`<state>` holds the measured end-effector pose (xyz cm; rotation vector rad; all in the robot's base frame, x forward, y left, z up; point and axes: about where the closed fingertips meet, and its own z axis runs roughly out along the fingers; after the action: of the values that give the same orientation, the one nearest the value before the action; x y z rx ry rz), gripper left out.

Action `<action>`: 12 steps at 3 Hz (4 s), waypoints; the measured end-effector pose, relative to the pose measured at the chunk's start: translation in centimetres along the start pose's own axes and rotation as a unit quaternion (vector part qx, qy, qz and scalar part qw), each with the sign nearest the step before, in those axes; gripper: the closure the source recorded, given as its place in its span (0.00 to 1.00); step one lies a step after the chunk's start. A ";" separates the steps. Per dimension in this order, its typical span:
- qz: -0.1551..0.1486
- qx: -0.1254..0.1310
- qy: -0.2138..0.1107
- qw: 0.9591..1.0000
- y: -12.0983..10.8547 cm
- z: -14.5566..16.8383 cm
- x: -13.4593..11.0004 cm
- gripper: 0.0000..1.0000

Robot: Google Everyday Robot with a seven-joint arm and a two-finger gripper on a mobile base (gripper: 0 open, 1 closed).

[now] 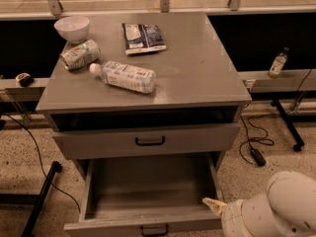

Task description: Close middle drawer

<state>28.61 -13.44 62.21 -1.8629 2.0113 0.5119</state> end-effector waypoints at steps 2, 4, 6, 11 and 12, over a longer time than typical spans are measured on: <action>-0.023 -0.035 -0.059 0.997 -0.2 3.5 0.7 0.00; 0.000 -0.026 -0.140 0.990 -0.9 12.1 2.8 0.18; 0.037 -0.011 -0.200 0.979 -1.9 15.5 4.6 0.72; 0.013 0.130 -0.199 0.971 -8.1 20.2 9.3 1.00; -0.012 0.162 -0.195 0.967 -8.7 20.7 9.5 1.00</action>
Offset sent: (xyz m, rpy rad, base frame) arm 0.0112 0.0227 -0.0840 0.2518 0.0682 0.0908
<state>36.80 -12.19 39.32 -1.4584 1.6909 0.4666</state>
